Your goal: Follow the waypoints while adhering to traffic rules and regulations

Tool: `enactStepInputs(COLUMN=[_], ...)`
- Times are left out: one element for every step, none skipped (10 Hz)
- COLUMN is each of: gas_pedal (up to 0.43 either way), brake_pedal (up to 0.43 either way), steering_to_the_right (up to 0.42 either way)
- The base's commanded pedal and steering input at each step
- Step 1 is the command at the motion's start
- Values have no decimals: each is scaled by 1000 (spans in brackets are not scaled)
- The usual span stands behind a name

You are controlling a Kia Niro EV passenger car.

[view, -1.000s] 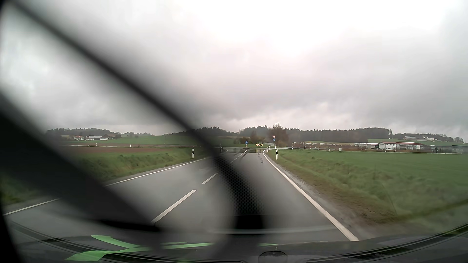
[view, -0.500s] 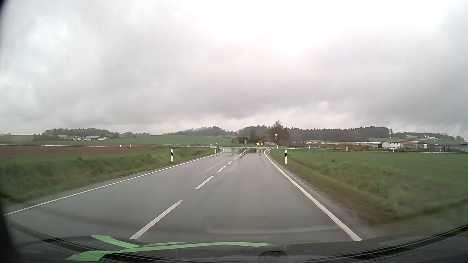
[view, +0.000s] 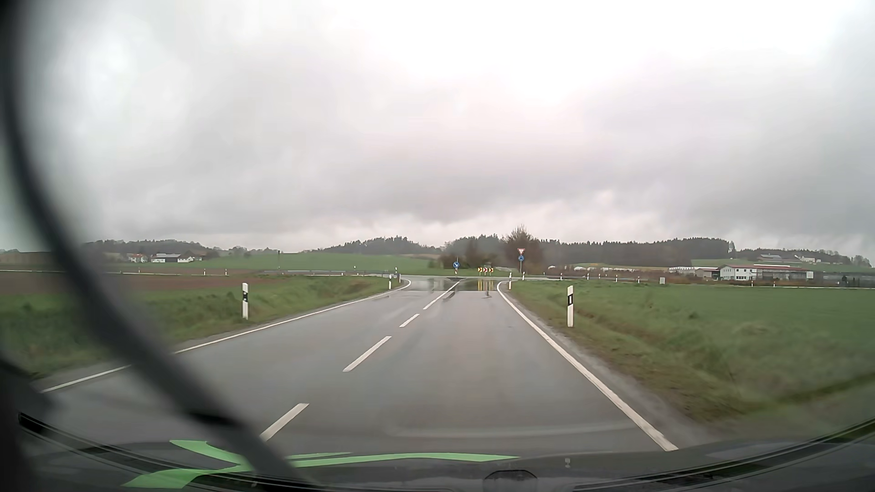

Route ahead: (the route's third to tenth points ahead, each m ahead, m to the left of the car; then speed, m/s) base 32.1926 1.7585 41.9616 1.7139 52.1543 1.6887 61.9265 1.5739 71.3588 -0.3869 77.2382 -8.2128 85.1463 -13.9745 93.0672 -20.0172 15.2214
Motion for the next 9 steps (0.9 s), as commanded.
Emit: enactStepInputs(gas_pedal=[0, 0, 0, 0, 0, 0, 0, 0, 0], brake_pedal=[116, 122, 122, 122, 128, 128, 140, 140, 140], steering_to_the_right=[1, 1, 1, 1, 1, 1, 1, 1, -4])
